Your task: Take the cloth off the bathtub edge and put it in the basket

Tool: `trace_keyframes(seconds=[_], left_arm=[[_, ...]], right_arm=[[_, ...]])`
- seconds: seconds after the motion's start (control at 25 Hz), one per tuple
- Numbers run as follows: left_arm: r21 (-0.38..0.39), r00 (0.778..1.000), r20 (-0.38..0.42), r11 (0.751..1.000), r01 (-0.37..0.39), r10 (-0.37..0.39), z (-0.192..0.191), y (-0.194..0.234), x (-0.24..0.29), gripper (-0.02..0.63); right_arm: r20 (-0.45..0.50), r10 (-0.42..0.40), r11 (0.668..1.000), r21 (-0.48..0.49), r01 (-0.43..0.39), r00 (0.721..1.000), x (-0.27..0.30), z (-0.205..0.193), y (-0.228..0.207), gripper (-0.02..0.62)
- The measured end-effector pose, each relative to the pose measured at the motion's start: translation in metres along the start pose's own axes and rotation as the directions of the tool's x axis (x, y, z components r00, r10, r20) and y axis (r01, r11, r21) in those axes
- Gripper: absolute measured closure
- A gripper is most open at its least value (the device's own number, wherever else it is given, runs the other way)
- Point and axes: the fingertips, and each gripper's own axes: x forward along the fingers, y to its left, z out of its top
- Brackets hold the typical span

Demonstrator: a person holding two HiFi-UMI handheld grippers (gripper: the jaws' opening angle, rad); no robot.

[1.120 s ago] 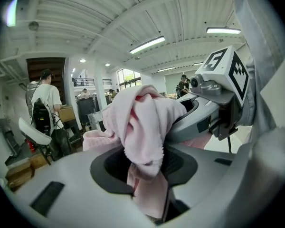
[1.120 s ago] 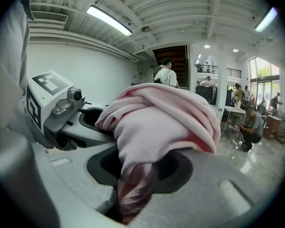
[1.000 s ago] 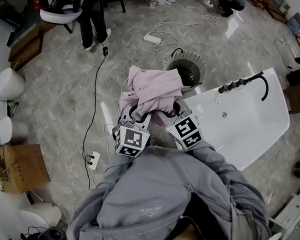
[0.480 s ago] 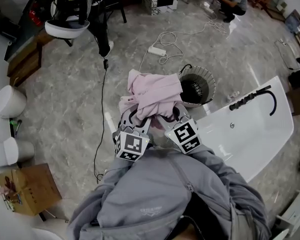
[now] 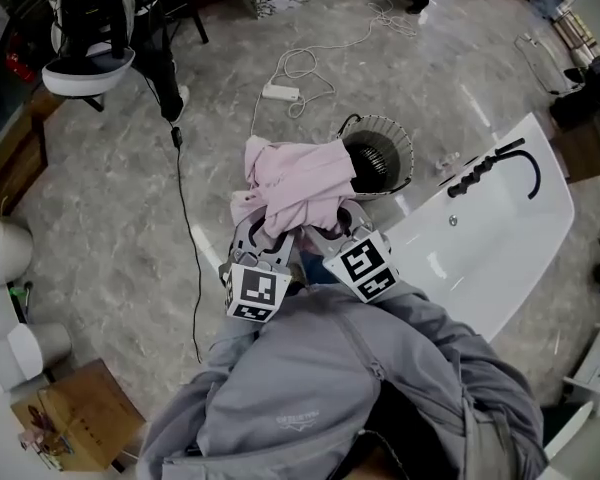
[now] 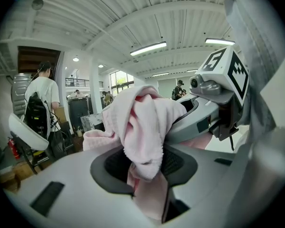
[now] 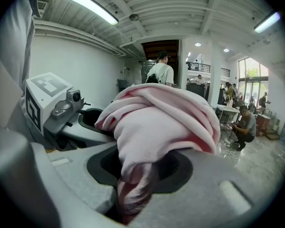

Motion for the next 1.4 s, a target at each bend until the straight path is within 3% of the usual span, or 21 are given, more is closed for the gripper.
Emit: trace_keyframes(seconds=[0.48, 0.8, 1.0, 1.16, 1.28, 1.4], left_arm=[[-0.011, 0.999, -0.038, 0.999, -0.038, 0.038, -0.005, 0.059, 0.051, 0.460], [0.044, 1.000, -0.019, 0.999, -0.006, 0.007, 0.039, 0.101, 0.136, 0.462], [0.093, 0.996, -0.007, 0.992, 0.089, -0.089, 0.063, 0.088, 0.205, 0.462], [0.145, 0.982, -0.010, 0.971, 0.189, -0.190, 0.079, 0.071, 0.250, 0.462], [0.195, 0.956, -0.006, 0.938, 0.287, -0.292, 0.095, 0.051, 0.275, 0.462], [0.239, 0.917, -0.002, 0.891, 0.387, -0.398, 0.109, 0.027, 0.300, 0.460]], right_arm=[[0.007, 0.047, 0.999, 0.012, -0.047, 0.999, 0.063, 0.015, -0.046, 0.459], [0.035, -0.007, 1.000, 0.030, 0.006, 0.999, 0.092, 0.043, -0.140, 0.459], [0.044, -0.098, 0.992, 0.079, 0.094, 0.994, 0.086, 0.030, -0.210, 0.459], [0.038, -0.206, 0.970, 0.140, 0.199, 0.978, 0.072, 0.016, -0.254, 0.459], [0.026, -0.306, 0.935, 0.196, 0.295, 0.952, 0.053, 0.006, -0.281, 0.459], [-0.002, -0.404, 0.887, 0.245, 0.392, 0.915, 0.031, -0.007, -0.305, 0.459]])
